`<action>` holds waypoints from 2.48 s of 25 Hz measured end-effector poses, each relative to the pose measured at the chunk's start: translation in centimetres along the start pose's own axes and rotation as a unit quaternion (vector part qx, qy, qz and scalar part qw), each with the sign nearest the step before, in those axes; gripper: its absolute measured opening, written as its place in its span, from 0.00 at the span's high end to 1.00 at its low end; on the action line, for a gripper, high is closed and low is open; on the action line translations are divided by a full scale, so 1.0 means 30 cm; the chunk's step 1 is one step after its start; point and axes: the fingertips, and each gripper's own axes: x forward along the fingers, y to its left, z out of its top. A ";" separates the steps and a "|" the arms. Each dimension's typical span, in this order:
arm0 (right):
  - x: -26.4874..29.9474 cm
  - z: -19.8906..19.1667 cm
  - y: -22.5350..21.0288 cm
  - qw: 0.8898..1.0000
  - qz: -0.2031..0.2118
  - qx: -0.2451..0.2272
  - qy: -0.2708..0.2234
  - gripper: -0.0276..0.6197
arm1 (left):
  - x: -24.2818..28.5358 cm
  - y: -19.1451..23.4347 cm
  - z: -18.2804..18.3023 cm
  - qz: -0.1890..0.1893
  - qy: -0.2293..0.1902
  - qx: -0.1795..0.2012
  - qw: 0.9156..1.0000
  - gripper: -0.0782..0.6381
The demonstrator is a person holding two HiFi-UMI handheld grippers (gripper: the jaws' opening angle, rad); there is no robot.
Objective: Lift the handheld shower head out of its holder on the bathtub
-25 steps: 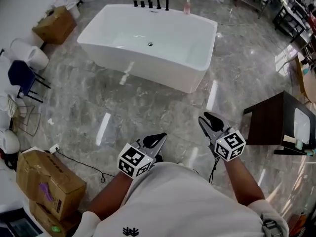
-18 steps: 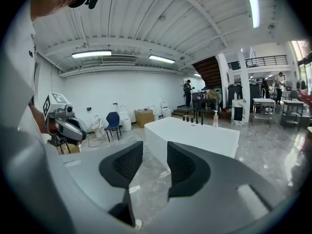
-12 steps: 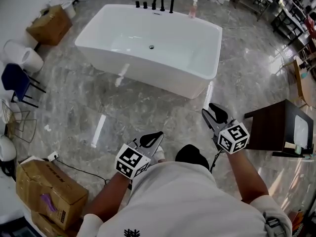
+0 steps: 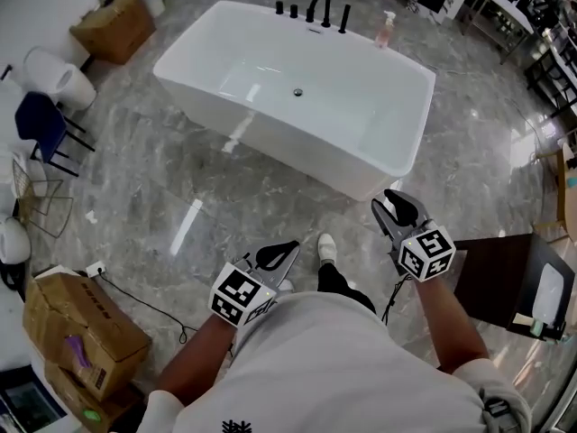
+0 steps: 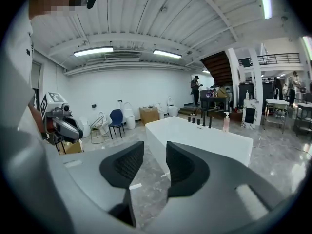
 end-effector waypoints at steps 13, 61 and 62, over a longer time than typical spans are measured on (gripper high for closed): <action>0.313 0.122 -0.514 0.999 0.050 0.003 -0.005 0.67 | 0.406 0.193 0.314 0.053 0.004 -0.016 0.998 0.88; 1.949 0.520 -1.470 0.996 -0.048 -0.005 0.070 0.69 | 0.691 1.668 0.851 0.068 0.007 -0.038 0.997 0.88; 1.975 0.507 -1.525 0.996 -0.053 -0.001 0.074 0.69 | 0.712 1.683 0.859 0.070 0.011 -0.040 0.997 0.88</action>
